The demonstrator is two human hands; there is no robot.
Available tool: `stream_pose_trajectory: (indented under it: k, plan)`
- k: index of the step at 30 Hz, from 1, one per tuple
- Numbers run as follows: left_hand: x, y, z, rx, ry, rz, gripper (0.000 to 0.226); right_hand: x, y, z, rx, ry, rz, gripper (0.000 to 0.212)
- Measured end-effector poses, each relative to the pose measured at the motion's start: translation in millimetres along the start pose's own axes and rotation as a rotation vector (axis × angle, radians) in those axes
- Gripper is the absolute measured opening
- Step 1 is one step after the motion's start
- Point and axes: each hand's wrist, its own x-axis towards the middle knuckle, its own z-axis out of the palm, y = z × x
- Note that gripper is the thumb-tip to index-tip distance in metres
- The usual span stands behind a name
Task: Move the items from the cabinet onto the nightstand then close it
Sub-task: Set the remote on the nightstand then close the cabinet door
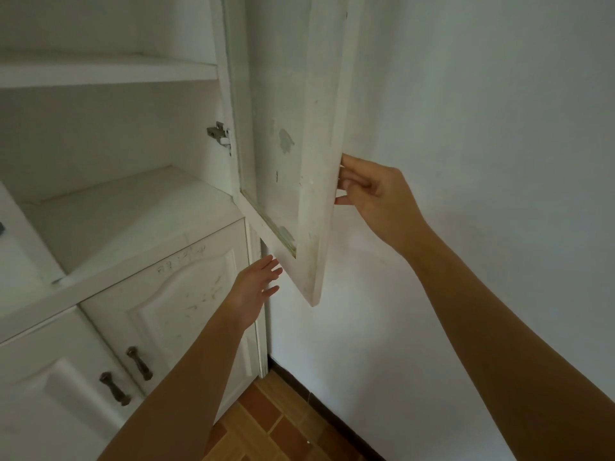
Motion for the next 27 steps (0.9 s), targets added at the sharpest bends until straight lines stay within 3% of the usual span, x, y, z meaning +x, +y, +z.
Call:
stream_pose_trajectory:
  k: [14, 23, 27]
  plan:
    - [-58, 19, -67, 0.336, -0.069, 0.020, 0.050, -17, -37, 78, -0.006, 0.028, 0.003, 0.047]
    - [-87, 40, -109, 0.567, -0.036, 0.122, 0.066, -12, -58, 143, -0.112, -0.111, -0.068, 0.057]
    - [-98, 51, -137, 0.647, 0.045, 0.167, 0.060, -3, -70, 173, -0.173, -0.209, -0.100, 0.058]
